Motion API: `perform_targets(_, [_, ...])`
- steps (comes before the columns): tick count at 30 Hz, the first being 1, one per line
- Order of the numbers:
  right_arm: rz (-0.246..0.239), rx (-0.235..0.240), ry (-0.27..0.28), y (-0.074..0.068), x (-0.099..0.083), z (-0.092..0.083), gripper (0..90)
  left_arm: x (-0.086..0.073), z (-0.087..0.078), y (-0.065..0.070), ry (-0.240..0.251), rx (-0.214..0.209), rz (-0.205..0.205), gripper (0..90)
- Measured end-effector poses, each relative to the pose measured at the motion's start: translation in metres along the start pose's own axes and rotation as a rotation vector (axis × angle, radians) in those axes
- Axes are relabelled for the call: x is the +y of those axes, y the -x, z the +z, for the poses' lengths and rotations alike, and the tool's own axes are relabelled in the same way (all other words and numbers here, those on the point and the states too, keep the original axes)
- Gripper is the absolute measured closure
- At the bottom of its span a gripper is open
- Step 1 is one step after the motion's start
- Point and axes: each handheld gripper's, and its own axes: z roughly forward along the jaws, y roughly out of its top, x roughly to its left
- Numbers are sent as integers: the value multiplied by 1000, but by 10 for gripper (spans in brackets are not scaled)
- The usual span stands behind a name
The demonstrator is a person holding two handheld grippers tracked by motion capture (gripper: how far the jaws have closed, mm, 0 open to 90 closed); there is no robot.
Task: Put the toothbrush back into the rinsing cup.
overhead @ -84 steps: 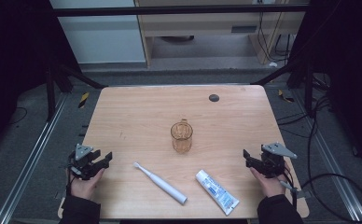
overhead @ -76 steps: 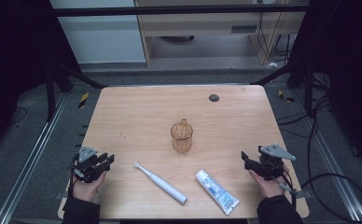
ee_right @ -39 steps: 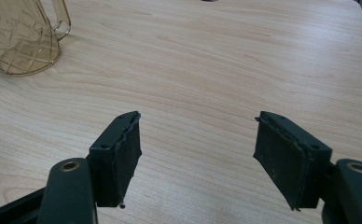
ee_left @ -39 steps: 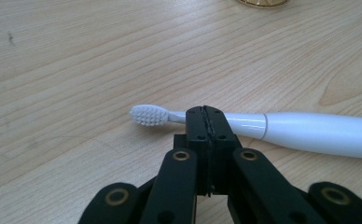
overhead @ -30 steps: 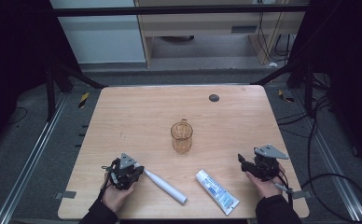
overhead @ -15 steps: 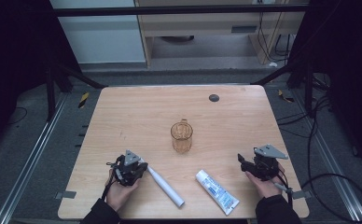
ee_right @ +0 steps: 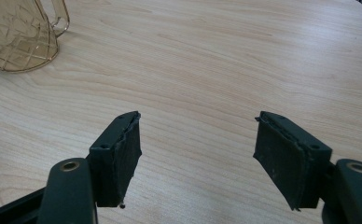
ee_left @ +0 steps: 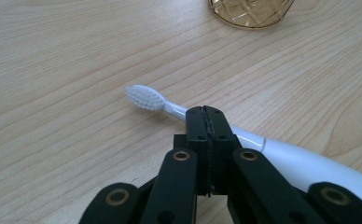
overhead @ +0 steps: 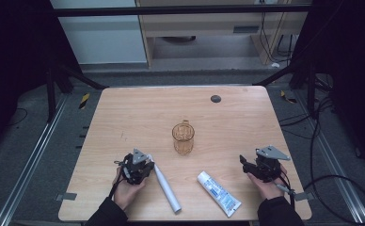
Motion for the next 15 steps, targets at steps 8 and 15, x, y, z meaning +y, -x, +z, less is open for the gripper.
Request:
perform_targets(8, [-1,1,-1,0,0,0,311,3,3,2,6,-7,0,897])
perform_targets(15, [-3,0,0,0,0,0,311,6,7,5,7,-12,7,897])
